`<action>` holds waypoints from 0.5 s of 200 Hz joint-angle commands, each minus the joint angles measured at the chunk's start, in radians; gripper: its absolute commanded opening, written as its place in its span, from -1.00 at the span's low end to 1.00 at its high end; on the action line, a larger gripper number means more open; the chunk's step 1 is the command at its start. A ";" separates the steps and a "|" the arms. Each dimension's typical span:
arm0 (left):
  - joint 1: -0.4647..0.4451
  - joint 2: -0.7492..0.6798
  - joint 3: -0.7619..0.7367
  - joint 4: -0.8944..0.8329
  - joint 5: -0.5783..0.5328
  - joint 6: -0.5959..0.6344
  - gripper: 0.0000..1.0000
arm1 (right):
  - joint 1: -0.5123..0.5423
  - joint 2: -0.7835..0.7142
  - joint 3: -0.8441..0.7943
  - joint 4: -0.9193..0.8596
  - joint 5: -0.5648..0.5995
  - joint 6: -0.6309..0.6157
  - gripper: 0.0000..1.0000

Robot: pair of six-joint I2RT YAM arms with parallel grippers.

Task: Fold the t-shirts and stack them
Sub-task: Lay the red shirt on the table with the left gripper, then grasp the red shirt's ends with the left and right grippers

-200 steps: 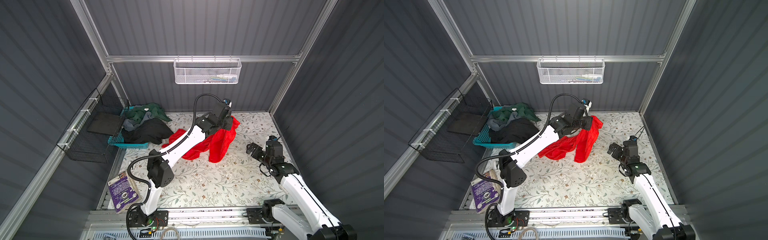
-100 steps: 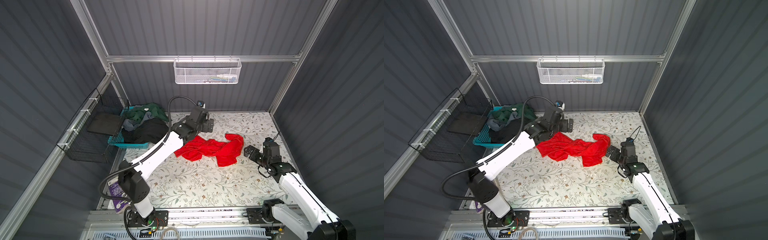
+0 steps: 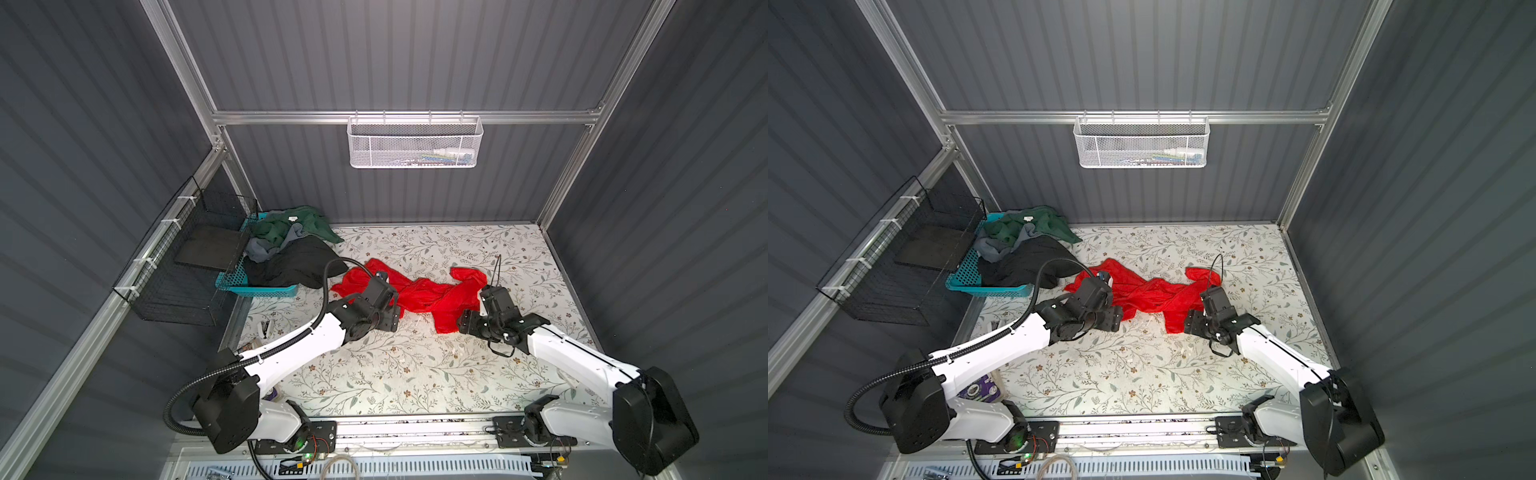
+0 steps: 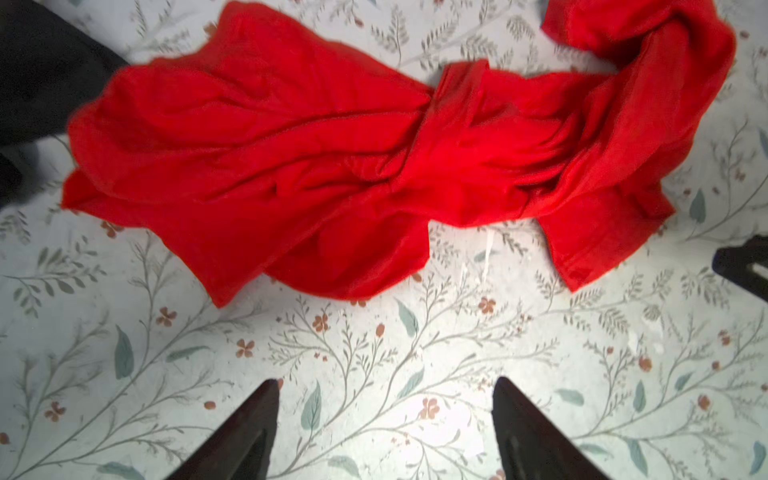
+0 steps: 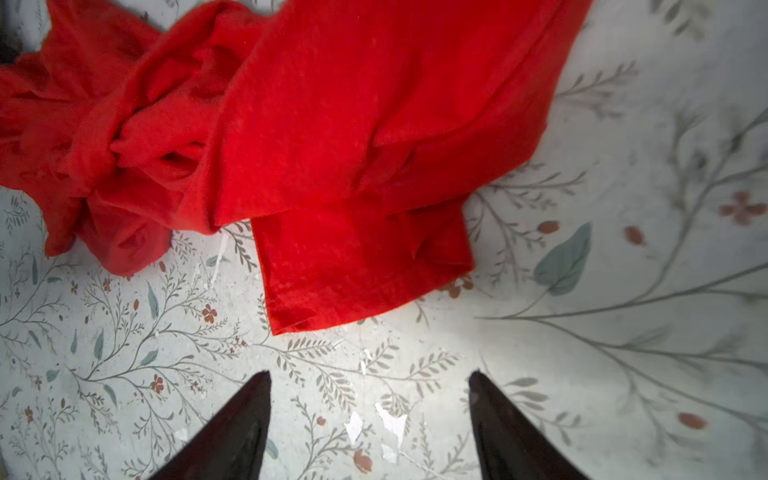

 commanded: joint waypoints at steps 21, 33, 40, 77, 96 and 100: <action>-0.002 0.031 -0.095 0.156 0.120 -0.117 0.44 | 0.038 0.069 -0.010 0.143 -0.054 0.018 0.39; -0.004 0.075 -0.097 0.206 0.145 -0.132 0.46 | 0.051 0.093 0.005 0.157 -0.047 0.017 0.39; -0.003 0.102 -0.095 0.230 0.155 -0.135 0.48 | 0.055 0.112 0.019 0.149 -0.037 0.018 0.38; -0.002 0.219 -0.060 0.233 0.129 -0.156 0.43 | 0.080 0.191 0.039 0.171 -0.029 0.013 0.37; -0.002 0.241 -0.056 0.235 0.107 -0.166 0.43 | 0.088 0.226 0.049 0.178 -0.020 0.010 0.37; -0.002 0.244 -0.055 0.234 0.099 -0.166 0.43 | 0.088 0.233 0.052 0.177 -0.018 0.009 0.37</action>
